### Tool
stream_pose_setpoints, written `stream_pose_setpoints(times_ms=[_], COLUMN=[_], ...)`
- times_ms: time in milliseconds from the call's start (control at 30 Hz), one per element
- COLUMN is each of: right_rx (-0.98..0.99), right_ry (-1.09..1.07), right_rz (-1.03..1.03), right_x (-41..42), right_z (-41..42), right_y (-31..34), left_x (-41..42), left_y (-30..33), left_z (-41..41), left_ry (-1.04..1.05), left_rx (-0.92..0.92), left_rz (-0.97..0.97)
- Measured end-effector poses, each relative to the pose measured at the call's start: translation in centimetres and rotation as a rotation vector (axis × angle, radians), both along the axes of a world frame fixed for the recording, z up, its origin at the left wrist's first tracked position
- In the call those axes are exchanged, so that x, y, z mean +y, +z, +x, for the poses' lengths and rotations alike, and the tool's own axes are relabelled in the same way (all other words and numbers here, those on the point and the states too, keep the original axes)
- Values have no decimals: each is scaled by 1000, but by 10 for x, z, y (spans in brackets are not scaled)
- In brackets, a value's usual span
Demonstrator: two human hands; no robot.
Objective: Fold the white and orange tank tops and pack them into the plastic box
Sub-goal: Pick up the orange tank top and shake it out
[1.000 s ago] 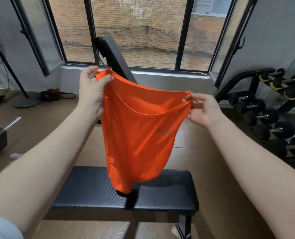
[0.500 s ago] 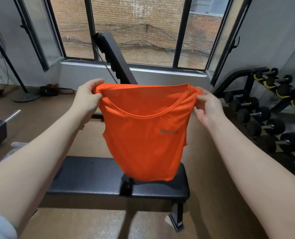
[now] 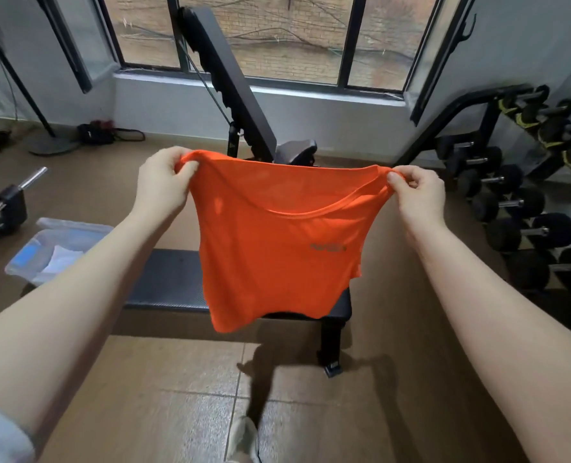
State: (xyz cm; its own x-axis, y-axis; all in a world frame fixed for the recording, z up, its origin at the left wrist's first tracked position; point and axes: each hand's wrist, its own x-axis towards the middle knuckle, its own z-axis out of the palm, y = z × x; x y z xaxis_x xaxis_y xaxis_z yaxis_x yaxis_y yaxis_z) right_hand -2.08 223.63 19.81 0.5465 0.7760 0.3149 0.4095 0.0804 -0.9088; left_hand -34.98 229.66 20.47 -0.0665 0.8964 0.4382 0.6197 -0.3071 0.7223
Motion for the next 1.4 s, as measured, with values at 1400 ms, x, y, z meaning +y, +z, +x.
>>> stream_pose_setpoints(times_ms=[1400], right_rx=[360], right_ry=[78], right_rz=[-638], right_x=[415], right_z=[-79], right_y=[-459], left_x=[410], left_y=[-486], left_z=[-43], left_ry=[200], left_rx=[-404], left_rz=[-840])
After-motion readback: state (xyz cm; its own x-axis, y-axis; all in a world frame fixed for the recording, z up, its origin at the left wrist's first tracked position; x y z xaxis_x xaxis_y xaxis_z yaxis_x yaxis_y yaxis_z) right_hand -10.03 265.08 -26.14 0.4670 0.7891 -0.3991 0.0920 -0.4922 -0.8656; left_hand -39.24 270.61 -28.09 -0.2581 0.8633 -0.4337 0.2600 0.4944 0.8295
